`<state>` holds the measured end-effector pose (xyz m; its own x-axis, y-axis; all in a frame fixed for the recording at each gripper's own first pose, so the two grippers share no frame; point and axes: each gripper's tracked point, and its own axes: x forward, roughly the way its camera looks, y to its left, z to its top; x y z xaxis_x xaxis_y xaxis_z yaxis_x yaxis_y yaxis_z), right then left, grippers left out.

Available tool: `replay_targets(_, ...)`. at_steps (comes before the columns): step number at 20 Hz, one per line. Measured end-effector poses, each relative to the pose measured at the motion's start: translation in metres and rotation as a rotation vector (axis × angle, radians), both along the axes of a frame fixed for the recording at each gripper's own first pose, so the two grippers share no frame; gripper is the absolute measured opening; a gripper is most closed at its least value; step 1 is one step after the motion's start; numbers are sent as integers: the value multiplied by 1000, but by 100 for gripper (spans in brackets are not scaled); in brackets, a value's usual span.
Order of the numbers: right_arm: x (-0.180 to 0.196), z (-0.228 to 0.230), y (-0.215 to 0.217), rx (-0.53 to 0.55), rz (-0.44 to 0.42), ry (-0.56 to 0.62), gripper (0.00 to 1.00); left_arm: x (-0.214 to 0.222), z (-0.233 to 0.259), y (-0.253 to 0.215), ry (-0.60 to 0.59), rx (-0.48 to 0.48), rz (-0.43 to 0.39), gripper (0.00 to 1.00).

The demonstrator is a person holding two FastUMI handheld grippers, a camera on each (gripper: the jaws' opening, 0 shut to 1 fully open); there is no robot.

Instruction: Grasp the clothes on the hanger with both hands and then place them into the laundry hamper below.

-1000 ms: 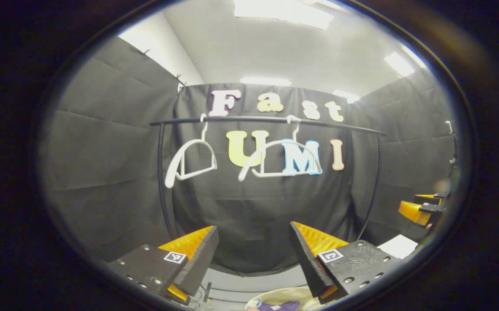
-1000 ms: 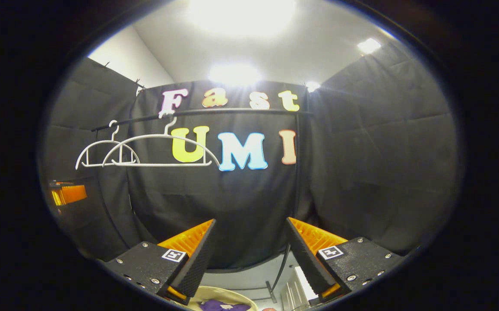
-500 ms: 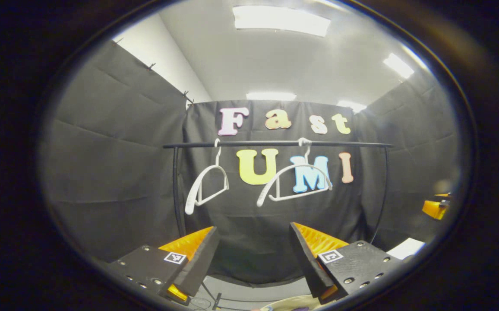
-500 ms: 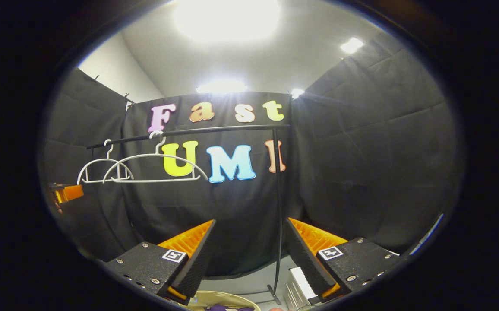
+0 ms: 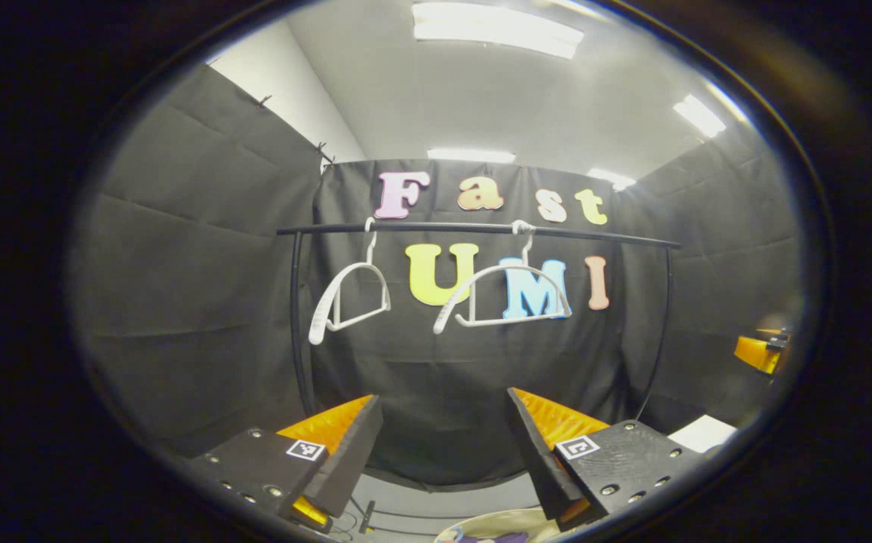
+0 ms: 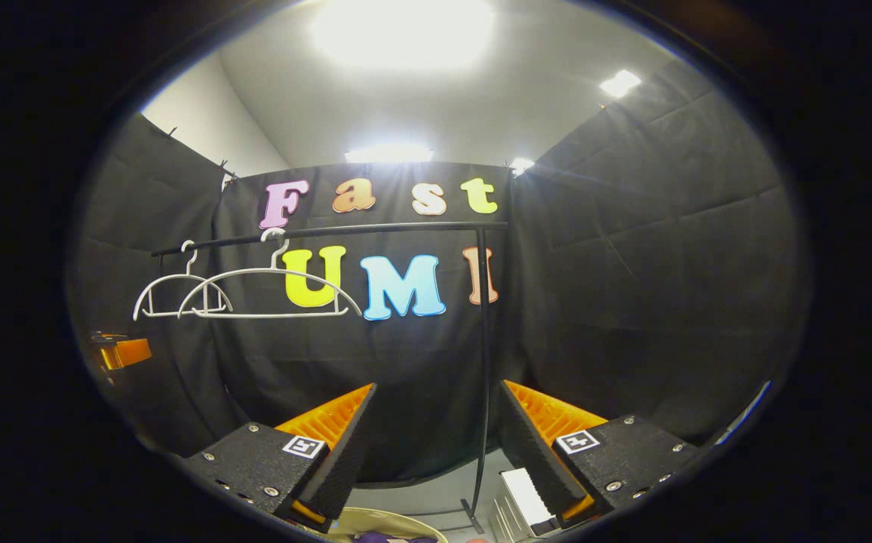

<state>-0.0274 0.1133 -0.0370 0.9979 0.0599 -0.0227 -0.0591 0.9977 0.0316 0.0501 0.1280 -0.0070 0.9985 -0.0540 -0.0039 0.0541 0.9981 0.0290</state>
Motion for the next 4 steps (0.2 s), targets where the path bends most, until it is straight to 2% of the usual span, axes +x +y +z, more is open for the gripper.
replay_targets(1,1,0,3,0,7,-1,92,0,-3,1,6,3,4,95)
replay_targets(2,3,1,6,2,17,-6,95,0,-6,2,13,4,7,90)
replay_targets(4,4,4,11,7,32,-18,91,-3,-14,3,31,5,8,99)
